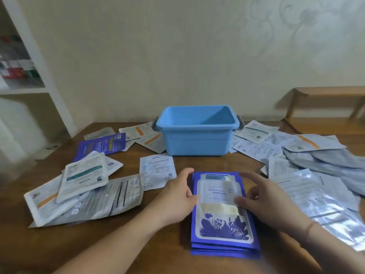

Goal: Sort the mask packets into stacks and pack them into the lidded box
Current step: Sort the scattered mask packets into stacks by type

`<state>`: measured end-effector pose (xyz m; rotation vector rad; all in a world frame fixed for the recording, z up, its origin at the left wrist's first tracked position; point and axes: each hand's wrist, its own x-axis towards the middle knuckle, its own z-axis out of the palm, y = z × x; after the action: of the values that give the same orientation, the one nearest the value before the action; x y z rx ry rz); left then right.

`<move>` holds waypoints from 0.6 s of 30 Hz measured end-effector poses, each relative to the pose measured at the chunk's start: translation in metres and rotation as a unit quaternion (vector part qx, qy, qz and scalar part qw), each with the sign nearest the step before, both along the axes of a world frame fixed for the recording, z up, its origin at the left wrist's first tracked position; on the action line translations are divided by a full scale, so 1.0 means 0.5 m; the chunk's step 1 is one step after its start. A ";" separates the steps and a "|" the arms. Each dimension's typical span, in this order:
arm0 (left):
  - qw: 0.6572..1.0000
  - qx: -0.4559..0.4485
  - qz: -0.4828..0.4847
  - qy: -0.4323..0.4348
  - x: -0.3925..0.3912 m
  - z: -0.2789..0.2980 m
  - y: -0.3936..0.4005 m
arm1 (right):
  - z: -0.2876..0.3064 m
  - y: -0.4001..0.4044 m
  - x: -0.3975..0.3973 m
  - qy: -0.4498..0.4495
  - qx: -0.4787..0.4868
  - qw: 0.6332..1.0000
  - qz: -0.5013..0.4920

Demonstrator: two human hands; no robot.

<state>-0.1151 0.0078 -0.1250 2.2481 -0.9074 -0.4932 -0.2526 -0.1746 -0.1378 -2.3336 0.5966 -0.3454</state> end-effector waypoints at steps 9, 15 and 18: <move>1.000 0.021 0.003 -0.008 0.004 -0.007 0.015 | -0.007 -0.004 0.005 -0.011 -0.037 0.999 -0.011; 0.999 0.019 -0.021 -0.030 0.003 -0.006 0.015 | -0.016 0.001 -0.001 -0.011 -0.072 0.997 -0.004; 0.999 0.023 -0.027 -0.035 0.004 -0.008 0.014 | -0.012 0.004 -0.005 0.004 -0.078 0.997 0.001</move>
<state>-0.1128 0.0151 -0.1289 2.2992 -1.0036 -0.4669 -0.2549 -0.1726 -0.1438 -2.4865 0.5907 -0.3938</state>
